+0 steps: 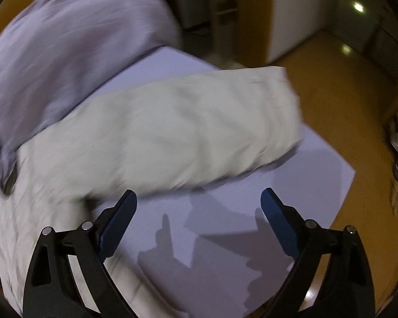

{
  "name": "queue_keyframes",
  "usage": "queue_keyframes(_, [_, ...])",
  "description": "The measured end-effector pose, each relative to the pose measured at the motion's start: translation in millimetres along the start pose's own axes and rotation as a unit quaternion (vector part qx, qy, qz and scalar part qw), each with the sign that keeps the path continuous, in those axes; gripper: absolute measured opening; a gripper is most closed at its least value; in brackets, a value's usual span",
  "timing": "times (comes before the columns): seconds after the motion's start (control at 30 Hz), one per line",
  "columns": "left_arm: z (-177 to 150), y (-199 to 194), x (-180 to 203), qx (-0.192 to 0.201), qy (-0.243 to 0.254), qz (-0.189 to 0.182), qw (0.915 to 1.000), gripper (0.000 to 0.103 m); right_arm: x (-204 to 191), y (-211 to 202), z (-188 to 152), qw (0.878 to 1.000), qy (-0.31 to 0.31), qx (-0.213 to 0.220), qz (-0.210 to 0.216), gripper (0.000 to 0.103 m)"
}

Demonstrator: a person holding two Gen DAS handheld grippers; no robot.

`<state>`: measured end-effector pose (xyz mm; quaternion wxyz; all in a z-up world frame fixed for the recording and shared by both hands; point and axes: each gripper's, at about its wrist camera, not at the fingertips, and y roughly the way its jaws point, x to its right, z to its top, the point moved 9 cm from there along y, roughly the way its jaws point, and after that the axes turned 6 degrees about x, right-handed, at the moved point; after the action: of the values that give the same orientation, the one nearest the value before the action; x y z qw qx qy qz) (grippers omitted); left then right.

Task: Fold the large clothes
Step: 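Reach the right tool to the jacket sleeve cuff and grasp it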

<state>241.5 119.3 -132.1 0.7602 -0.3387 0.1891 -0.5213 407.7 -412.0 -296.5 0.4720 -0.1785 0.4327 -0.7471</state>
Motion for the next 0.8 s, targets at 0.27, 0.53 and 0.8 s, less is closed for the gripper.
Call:
queue_keyframes(0.27, [-5, 35, -8, -0.027, 0.007, 0.027, 0.9992, 0.101, 63, 33, 27, 0.994, 0.102, -0.010, -0.048, 0.087])
queue_keyframes(0.53, [-17, 57, -10, -0.052, 0.011, 0.035, 0.9980, 0.101, 74, 54, 23, 0.994, 0.100, -0.026, -0.039, 0.063])
queue_keyframes(0.8, [-24, 66, -11, -0.058, 0.011, 0.033, 0.9977, 0.101, 46, 34, 32, 0.998, 0.031, 0.010, -0.056, 0.020])
